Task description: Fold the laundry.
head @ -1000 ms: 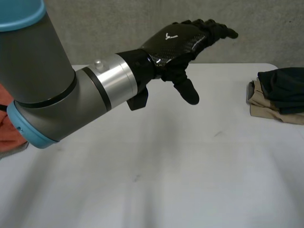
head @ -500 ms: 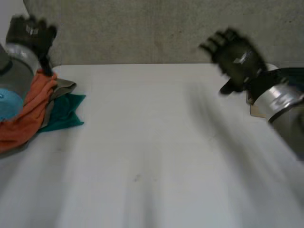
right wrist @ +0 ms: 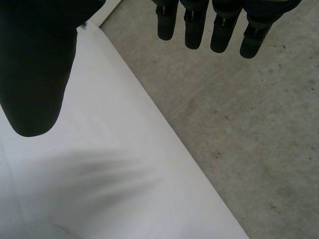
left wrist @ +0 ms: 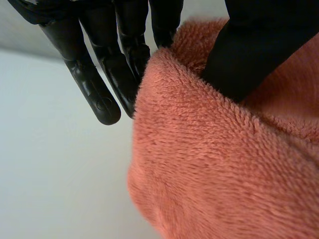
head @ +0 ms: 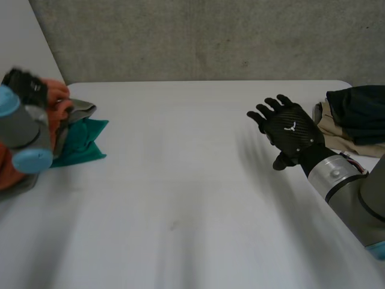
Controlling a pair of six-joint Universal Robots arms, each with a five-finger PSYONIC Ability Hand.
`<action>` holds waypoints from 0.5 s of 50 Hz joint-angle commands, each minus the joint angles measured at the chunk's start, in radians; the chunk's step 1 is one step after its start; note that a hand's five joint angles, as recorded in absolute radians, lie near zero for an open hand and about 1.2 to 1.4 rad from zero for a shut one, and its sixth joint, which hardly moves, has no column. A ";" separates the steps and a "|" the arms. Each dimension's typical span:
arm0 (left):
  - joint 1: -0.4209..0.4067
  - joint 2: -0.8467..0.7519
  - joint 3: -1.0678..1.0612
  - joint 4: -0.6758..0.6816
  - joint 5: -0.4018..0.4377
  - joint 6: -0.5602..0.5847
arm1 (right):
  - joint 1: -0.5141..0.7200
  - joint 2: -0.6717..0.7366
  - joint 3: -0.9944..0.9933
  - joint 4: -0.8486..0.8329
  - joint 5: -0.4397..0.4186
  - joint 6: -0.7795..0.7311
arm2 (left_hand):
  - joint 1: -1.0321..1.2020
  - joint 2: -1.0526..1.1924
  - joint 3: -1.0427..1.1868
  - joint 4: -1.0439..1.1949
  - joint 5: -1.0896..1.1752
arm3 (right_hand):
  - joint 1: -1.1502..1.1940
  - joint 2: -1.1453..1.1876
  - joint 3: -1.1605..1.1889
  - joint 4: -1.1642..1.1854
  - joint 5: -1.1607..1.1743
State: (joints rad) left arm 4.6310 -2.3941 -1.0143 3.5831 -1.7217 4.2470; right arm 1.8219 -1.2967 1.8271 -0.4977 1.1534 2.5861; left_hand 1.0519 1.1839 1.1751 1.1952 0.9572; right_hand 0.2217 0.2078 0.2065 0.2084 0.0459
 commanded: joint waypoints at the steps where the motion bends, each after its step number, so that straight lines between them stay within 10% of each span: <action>1: -0.190 0.311 -0.101 0.020 -0.010 -0.197 | -0.030 -0.024 -0.005 -0.002 0.028 0.003 | 0.344 0.212 0.221 0.201 0.265 | -0.047 -0.033 -0.032 -0.034 -0.046; 9: -0.481 0.489 -0.222 -0.104 0.002 -0.571 | -0.047 -0.056 -0.011 0.001 0.080 0.012 | 0.344 0.212 0.221 0.201 0.265 | -0.047 -0.033 -0.032 -0.034 -0.046; 20: -0.709 0.213 -0.207 -0.351 -0.004 -0.656 | -0.090 -0.073 -0.031 0.040 0.097 0.025 | 0.342 0.210 0.219 0.199 0.262 | -0.047 -0.033 -0.032 -0.034 -0.046; 23: -0.727 0.177 -0.165 -0.406 -0.007 -0.688 | -0.093 -0.073 -0.049 0.085 0.117 0.040 | -0.781 -0.913 -0.904 -0.924 -0.861 | -0.047 -0.033 -0.032 -0.034 -0.046; 25: -0.726 0.180 -0.144 -0.435 -0.010 -0.720 | -0.092 -0.073 -0.061 0.119 0.120 0.049 | -0.847 -0.979 -0.970 -0.990 -0.927 | -0.047 -0.033 -0.032 -0.034 -0.046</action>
State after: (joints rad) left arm 3.9164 -2.1788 -1.2132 3.2140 -1.7264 3.5714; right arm 1.7322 -1.3713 1.7919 -0.4467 1.2552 2.6147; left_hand 0.6445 0.6919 0.7151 0.7115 0.5313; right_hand 0.2217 0.2078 0.2065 0.2085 0.0459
